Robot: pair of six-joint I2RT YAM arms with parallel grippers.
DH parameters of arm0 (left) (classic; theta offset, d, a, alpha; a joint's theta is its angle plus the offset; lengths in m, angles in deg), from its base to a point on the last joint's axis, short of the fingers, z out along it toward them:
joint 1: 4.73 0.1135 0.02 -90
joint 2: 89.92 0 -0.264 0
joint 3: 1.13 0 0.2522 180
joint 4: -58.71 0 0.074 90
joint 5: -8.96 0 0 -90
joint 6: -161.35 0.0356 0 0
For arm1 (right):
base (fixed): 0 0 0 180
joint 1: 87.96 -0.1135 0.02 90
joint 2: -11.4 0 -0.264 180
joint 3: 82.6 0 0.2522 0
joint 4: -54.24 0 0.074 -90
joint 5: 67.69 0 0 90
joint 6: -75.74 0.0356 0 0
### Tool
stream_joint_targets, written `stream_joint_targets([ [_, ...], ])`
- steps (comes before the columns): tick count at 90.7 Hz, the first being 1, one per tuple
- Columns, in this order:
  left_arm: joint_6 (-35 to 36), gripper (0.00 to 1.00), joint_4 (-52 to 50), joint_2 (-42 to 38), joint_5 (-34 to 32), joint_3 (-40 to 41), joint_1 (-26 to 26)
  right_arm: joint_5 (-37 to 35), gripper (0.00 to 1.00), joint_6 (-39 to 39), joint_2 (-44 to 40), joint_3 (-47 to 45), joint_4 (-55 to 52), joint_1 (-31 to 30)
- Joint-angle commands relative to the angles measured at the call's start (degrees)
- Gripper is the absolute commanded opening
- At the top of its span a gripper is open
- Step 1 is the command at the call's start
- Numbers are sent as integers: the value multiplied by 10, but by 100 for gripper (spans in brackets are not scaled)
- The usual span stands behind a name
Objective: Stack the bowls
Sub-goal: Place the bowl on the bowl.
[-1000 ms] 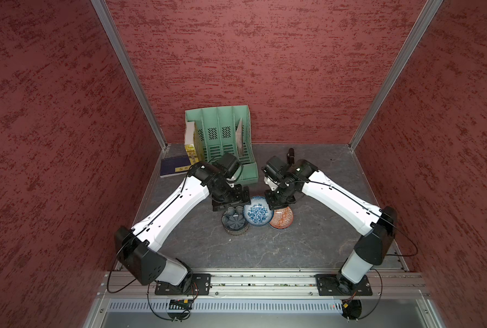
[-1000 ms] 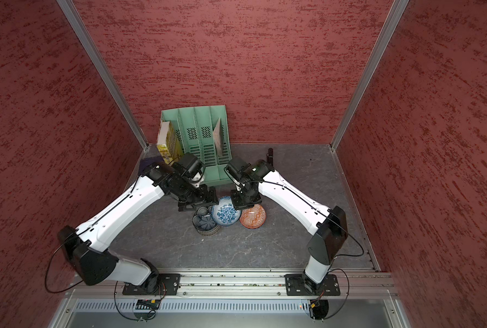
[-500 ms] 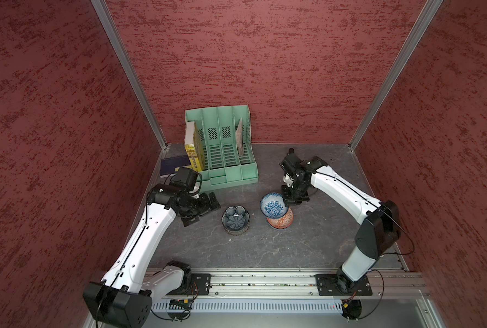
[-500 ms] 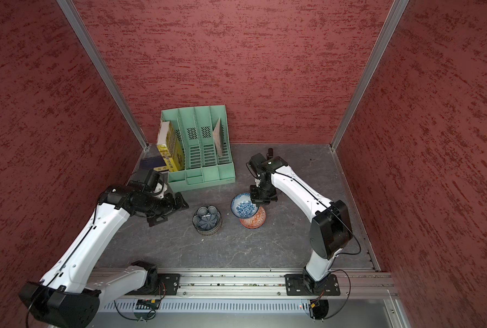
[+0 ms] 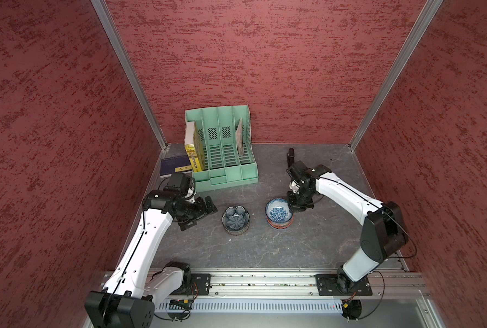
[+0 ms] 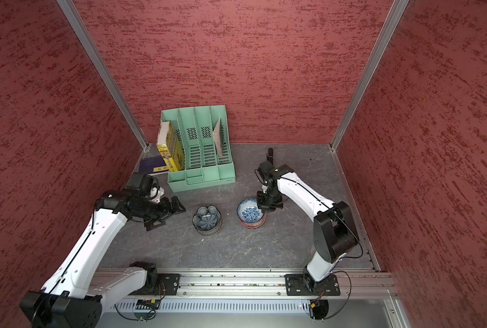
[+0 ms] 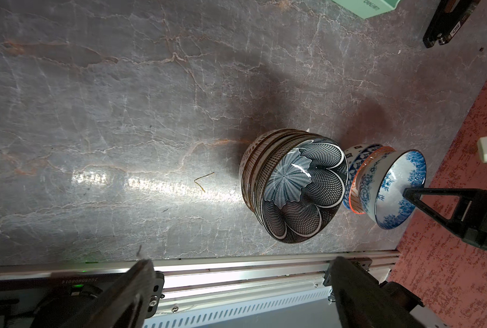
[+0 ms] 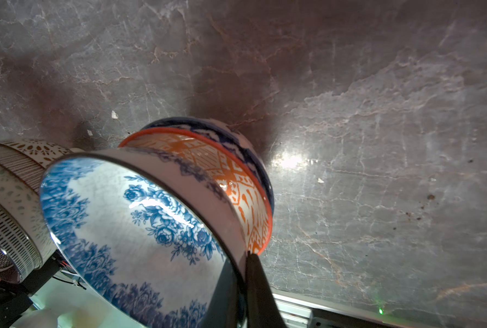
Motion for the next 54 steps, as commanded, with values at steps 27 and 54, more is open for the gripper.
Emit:
stream_joint_targets([
  [27,19,100,14,-12,13,24,17,41,0,1,-12,-31,58,21],
  [54,23,100,14,-11,17,30,21,52,0,-1,-4,-37,59,23],
])
